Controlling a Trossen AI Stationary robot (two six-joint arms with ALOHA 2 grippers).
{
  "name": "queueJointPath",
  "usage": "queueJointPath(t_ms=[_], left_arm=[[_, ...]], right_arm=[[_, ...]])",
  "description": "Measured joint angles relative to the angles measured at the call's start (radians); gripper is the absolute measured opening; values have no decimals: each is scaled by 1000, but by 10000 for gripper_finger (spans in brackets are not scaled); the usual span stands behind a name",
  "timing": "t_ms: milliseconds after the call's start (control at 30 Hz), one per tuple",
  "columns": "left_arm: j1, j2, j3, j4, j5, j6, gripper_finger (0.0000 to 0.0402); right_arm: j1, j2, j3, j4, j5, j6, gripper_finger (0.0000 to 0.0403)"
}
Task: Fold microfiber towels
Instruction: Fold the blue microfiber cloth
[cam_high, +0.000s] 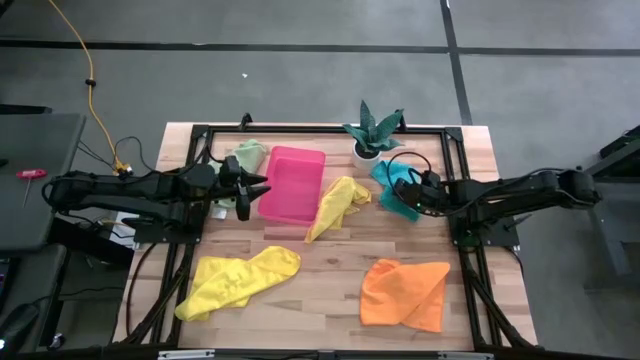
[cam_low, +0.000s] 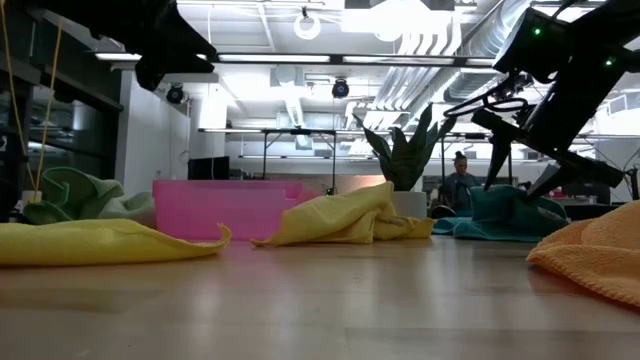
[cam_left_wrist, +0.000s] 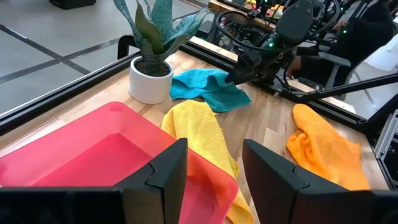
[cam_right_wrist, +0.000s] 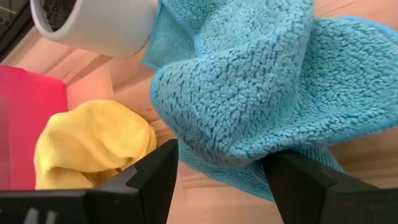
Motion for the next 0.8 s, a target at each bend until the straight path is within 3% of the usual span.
queueJointPath(t_ms=[800], left_arm=[[0,0,0,0,4,1,145]], right_arm=[[-1,-185,1,-45,152,90,222]])
